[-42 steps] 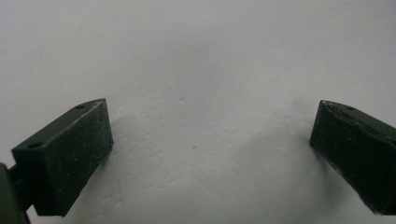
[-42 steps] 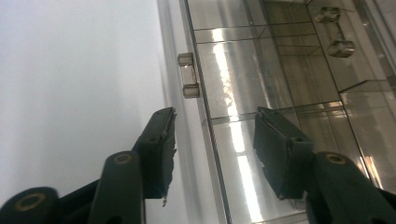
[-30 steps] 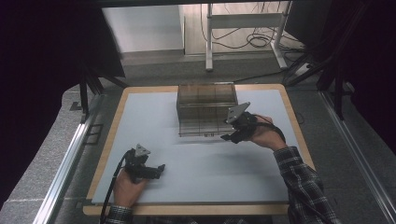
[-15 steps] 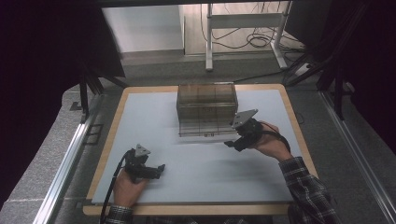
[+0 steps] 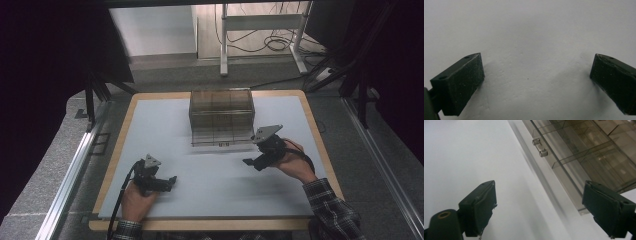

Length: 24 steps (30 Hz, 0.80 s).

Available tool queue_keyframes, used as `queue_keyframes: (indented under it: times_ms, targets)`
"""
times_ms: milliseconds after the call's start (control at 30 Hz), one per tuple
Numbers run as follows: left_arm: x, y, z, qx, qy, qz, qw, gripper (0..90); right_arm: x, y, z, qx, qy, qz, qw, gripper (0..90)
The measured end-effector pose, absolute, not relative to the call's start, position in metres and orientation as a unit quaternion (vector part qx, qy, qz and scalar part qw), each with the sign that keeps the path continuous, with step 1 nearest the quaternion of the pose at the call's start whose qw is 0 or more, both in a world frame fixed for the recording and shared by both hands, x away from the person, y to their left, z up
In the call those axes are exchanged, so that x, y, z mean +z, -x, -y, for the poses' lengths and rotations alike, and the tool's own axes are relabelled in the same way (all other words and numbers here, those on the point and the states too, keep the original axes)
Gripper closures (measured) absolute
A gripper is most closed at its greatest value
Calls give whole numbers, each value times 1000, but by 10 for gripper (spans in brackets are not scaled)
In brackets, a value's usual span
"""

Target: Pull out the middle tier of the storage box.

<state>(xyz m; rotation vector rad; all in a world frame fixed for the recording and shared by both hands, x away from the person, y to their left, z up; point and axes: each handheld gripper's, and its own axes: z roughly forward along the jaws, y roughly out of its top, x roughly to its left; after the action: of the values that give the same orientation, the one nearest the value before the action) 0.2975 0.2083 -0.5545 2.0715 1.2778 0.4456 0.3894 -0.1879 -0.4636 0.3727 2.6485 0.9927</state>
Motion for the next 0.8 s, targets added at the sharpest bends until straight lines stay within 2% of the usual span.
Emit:
queue_keyframes:
  times_ms: [800]
  targets:
    - [-555, -298, -208, 171, -791, -487, 327, 0, -500, -368, 221, 346, -182, -908, 148, 16]
